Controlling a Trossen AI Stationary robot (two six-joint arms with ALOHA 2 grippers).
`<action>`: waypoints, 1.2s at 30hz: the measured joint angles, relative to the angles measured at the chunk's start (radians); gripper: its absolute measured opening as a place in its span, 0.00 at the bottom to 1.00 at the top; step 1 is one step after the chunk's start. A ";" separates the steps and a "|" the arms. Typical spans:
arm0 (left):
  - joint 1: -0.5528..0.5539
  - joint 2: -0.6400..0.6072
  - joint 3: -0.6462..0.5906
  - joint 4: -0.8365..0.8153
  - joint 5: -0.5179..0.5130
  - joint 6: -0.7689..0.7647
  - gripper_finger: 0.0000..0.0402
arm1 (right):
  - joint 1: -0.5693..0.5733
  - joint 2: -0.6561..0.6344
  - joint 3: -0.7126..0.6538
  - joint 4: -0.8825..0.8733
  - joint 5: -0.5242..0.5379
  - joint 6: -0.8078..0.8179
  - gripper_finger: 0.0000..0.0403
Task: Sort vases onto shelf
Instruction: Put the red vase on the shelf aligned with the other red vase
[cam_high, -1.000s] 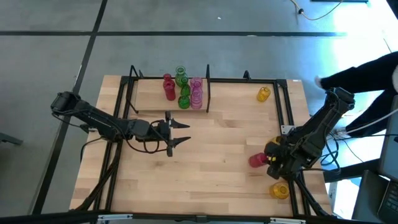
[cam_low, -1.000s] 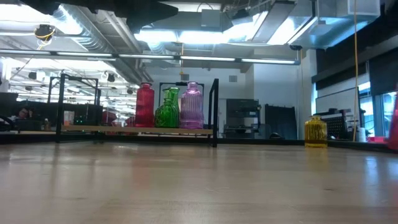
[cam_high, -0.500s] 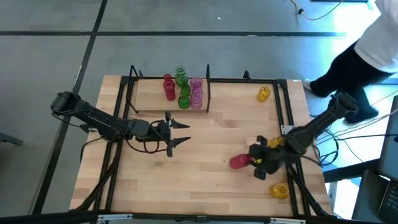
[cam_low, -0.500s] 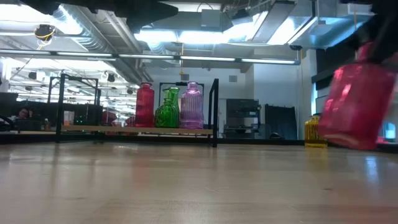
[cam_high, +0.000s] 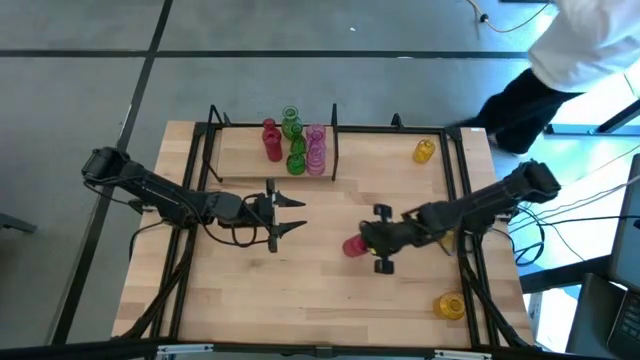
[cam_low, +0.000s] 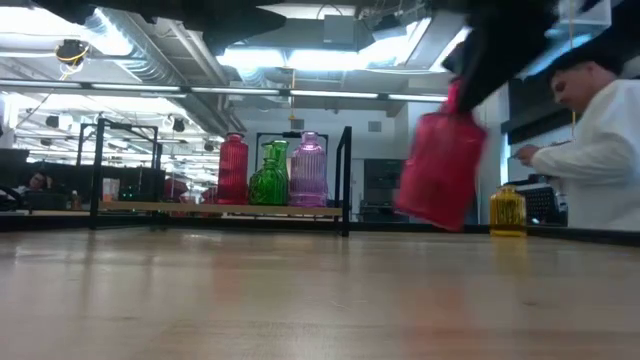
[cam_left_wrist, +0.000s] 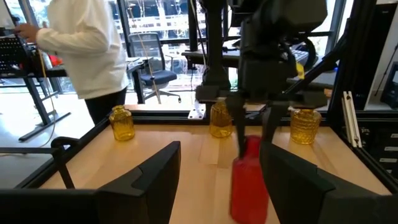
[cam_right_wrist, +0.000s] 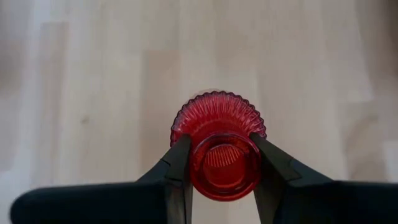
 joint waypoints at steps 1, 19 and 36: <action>0.000 0.000 0.000 0.000 0.000 0.000 0.52 | -0.017 0.023 0.020 -0.002 -0.005 -0.020 0.24; 0.000 0.000 0.000 -0.022 0.000 0.000 0.52 | -0.113 0.171 0.125 -0.074 -0.065 -0.098 0.24; 0.000 0.000 0.000 -0.022 -0.001 -0.001 0.52 | -0.113 0.183 0.119 -0.006 -0.077 -0.107 0.45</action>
